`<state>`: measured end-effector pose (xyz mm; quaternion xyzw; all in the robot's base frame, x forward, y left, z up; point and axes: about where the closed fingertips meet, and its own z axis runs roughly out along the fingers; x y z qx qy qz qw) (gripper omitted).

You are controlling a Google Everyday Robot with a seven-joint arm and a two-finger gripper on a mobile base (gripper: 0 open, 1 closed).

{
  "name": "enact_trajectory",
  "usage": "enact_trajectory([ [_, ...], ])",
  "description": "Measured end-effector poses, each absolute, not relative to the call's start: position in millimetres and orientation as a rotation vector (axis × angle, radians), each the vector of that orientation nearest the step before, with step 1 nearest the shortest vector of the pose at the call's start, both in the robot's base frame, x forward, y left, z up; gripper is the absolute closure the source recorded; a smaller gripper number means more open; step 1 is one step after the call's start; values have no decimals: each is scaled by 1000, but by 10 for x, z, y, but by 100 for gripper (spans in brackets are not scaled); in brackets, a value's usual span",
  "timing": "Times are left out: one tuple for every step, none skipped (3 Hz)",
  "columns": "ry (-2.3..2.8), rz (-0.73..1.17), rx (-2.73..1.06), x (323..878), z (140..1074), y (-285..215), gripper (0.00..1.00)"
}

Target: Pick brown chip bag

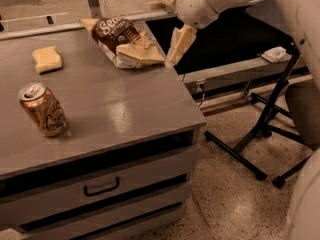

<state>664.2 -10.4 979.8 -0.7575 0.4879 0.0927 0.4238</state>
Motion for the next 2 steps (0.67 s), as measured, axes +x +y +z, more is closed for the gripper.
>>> enact_trajectory([
  [1230,280,-1858,6875,9614,229,0],
  [1303,283,-1830,7044,9413,559,0],
])
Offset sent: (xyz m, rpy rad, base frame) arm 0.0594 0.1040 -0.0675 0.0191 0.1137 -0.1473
